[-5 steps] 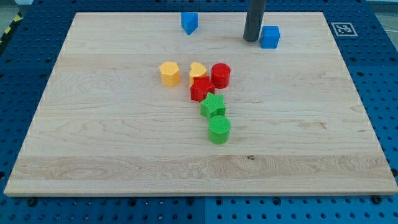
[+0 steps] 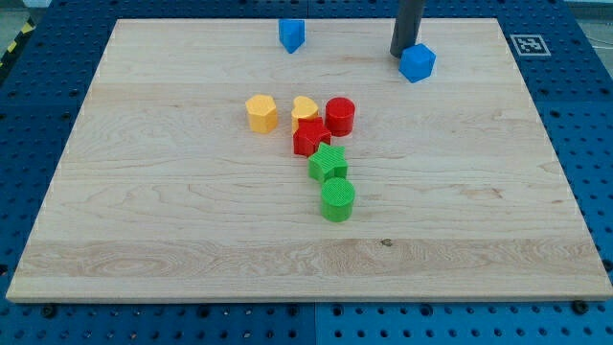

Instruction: Push the blue cube towards down

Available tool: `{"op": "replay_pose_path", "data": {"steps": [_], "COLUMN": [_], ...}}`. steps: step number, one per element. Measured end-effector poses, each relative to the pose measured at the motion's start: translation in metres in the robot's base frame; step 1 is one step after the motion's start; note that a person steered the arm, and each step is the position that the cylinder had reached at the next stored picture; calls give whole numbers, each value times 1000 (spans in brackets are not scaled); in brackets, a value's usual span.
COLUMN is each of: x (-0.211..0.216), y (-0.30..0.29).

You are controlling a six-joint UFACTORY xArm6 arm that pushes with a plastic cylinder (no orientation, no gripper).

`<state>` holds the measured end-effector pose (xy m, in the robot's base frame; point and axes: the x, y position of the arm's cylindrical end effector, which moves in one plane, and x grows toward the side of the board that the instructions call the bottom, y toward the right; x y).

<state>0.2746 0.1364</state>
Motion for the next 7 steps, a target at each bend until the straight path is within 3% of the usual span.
{"op": "replay_pose_path", "data": {"steps": [2,7], "x": [1,43], "y": [38,32]}}
